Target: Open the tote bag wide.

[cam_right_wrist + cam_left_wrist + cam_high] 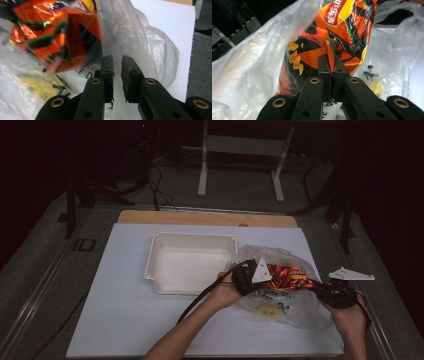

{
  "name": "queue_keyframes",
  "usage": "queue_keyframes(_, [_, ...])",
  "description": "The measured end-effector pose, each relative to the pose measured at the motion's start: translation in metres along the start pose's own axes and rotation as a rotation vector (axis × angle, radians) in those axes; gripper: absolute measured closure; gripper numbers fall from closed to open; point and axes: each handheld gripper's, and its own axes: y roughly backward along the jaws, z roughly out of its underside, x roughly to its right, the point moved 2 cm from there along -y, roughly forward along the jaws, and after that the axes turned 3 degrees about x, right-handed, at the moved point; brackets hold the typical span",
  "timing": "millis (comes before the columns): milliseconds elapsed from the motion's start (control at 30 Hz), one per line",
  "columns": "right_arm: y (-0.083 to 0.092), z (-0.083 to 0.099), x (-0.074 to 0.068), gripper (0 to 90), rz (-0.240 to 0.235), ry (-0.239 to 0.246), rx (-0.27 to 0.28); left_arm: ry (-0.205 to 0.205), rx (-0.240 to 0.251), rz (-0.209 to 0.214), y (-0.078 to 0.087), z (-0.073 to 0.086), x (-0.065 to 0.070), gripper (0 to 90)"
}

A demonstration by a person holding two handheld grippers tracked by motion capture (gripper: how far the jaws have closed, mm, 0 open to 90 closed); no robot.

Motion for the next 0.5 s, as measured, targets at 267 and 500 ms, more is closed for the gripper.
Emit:
queue_keyframes(267, [-0.012,0.006,0.0,79.7,0.029,0.001,-0.044,0.018,0.025,0.014,0.008,-0.005,0.0,89.1])
queue_keyframes(500, [-0.02,0.01,0.006,79.7,0.065,-0.003,-0.069,0.024,0.037,0.033,0.015,-0.01,0.002,89.0])
